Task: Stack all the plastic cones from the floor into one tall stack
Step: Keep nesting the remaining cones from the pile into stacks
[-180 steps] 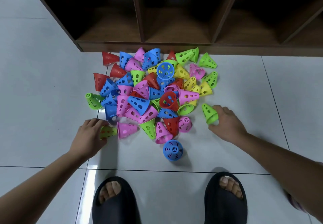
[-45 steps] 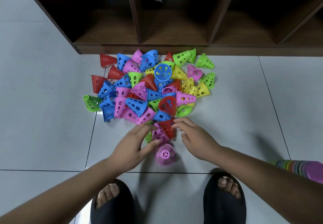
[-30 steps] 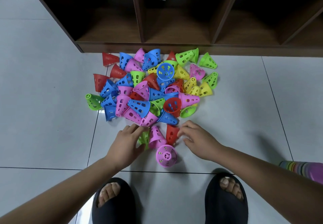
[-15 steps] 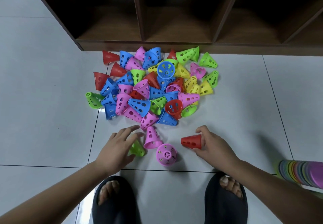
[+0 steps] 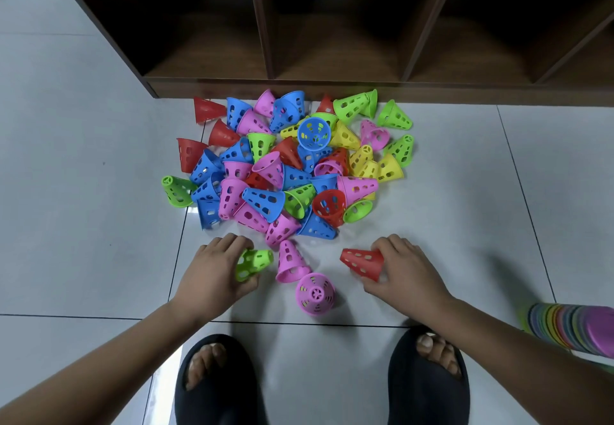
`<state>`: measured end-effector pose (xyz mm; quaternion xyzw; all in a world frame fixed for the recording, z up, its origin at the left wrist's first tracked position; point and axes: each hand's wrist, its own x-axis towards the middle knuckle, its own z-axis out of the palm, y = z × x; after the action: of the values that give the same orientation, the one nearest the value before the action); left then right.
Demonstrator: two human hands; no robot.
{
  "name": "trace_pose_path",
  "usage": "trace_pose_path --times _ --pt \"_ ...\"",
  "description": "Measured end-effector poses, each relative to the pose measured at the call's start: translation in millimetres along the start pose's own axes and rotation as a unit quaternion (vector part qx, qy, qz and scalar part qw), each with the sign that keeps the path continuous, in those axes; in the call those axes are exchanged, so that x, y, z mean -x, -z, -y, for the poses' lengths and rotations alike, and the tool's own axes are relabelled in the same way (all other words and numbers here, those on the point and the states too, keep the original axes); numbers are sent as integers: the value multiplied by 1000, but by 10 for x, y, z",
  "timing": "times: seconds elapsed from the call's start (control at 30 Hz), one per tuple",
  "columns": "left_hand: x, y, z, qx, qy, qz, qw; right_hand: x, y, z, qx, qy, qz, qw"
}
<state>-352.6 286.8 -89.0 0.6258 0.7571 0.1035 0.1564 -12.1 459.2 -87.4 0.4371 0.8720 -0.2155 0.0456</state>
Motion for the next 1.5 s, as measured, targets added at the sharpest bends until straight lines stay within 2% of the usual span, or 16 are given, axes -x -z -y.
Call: trace_pose_path --times 0.13,0.23,0.37,0.5,0.63,0.77,0.9,1.1,1.23,1.33,1.5 --pt "-47 178 -226 131 50 -35 990 66 198 254 -202 -27 0 979" --pt "-93 295 -402 205 72 -64 974 178 358 526 -293 -4 -3 956" --pt "-81 478 -691 342 77 -87 933 326 389 803 -312 43 19 949" --pt "2 569 -939 398 49 -96 911 361 219 834 -254 65 62 963" --pt "74 490 -1021 393 15 -77 916 355 85 737 -225 110 60 966" --pt "108 332 -999 331 -12 -11 943 301 70 579 -197 108 45 973" --pt "146 215 -907 285 -52 37 956 118 145 409 -175 87 -31 980" --pt "23 113 -681 223 -48 21 973 -372 373 199 -146 43 -114 982" --pt "-21 -87 -517 150 -76 41 985 -630 507 123 -93 51 -91 990" --pt "-4 -216 -434 91 -67 65 991 -737 551 180 -74 64 -55 994" --pt "78 -333 -345 89 -52 78 992 -876 533 274 -61 50 -22 997"
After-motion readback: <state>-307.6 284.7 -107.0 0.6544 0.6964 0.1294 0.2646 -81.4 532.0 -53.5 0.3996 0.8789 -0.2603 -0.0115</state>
